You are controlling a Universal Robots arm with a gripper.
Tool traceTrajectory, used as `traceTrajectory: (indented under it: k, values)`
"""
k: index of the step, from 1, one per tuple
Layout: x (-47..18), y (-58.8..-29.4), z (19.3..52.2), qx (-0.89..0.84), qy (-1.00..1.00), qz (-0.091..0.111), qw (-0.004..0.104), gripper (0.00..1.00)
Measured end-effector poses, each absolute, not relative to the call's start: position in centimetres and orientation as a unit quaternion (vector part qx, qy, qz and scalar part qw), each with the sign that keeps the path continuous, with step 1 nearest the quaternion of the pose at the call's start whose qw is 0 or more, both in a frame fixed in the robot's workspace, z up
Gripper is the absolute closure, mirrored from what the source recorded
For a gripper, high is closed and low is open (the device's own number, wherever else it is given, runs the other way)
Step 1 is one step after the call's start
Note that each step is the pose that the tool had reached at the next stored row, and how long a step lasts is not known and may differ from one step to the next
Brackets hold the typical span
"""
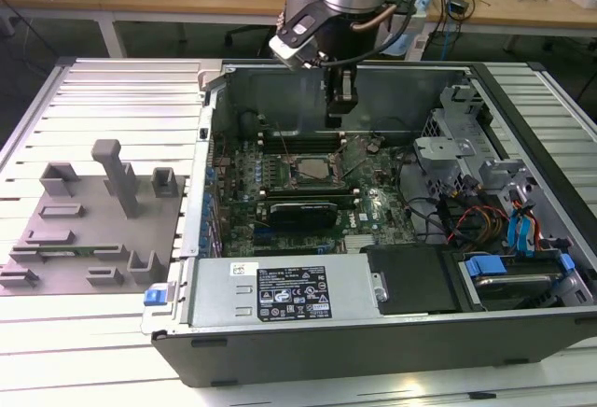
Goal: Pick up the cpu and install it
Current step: 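Close the cpu cover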
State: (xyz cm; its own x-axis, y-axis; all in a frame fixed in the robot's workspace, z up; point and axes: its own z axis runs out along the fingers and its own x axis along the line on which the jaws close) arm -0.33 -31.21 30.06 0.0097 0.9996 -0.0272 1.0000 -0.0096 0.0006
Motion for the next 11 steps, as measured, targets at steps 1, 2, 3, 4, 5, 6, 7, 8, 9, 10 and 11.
traceTrajectory:
  k: [1, 2, 3, 4, 5, 6, 7, 8, 9, 10, 11]
  values:
    - [-0.2, -31.2, 30.1, 0.71, 0.704, -0.009, 0.01, 0.89]
    - [0.0, -31.2, 30.1, 0.71, 0.704, -0.009, 0.01, 0.89]
    - [0.2, -31.2, 30.1, 0.711, 0.704, -0.009, 0.01, 0.89]
    - [0.4, -31.2, 30.1, 0.71, 0.704, -0.009, 0.01, 0.89]
    - [0.6, -31.2, 30.1, 0.71, 0.704, -0.01, 0.01, 0.89]
    - [0.9, -31.2, 30.1, 0.71, 0.704, -0.009, 0.01, 0.89]
    - [1.2, -31.2, 30.1, 0.711, 0.704, -0.009, 0.01, 0.89]
    - [1.6, -31.2, 30.1, 0.71, 0.704, -0.009, 0.01, 0.89]
    - [1.9, -31.2, 30.1, 0.71, 0.704, -0.009, 0.01, 0.89]
    - [2.3, -31.2, 30.1, 0.711, 0.704, -0.009, 0.01, 0.89]
    - [2.6, -31.2, 30.1, 0.71, 0.704, -0.009, 0.01, 0.89]
